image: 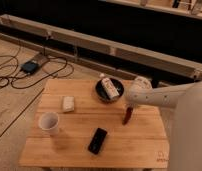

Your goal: Drag the pepper across the table

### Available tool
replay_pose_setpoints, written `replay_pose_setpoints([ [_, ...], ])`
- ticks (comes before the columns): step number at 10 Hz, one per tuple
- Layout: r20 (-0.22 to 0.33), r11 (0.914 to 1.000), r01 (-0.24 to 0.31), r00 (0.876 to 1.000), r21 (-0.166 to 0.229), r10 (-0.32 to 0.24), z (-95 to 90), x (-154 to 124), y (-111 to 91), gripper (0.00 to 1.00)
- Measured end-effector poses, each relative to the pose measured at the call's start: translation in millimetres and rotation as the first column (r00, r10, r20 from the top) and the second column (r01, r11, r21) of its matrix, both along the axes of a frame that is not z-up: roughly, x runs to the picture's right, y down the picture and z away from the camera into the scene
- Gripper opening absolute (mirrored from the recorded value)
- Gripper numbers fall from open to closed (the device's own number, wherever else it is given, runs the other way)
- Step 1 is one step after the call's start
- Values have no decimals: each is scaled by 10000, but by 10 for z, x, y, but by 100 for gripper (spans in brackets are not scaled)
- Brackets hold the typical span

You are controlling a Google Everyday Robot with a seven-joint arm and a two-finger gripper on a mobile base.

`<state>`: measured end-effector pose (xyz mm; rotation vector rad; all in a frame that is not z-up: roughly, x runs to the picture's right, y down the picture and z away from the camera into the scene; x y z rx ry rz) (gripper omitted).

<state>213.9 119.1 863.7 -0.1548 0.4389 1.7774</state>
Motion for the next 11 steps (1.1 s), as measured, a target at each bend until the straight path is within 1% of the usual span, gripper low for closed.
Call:
replay_pose_setpoints([
  [1, -153, 9999, -132, 9998, 23, 132, -38, 112, 45, 0],
  [4, -488, 9993, -366, 9981, 77, 370, -122, 321, 129, 0],
  [7, -874, 9977, -667, 9939, 121, 675, -206, 513, 215, 0],
  [8, -1010, 9967, -797, 9916, 157, 809, -236, 578, 239, 3],
  [9, -1110, 9959, -887, 9897, 198, 903, -260, 628, 252, 10],
  [10, -1162, 9952, -949, 9885, 248, 972, -278, 659, 262, 20],
  [11, -1174, 9951, -926, 9884, 339, 960, -289, 676, 256, 32],
])
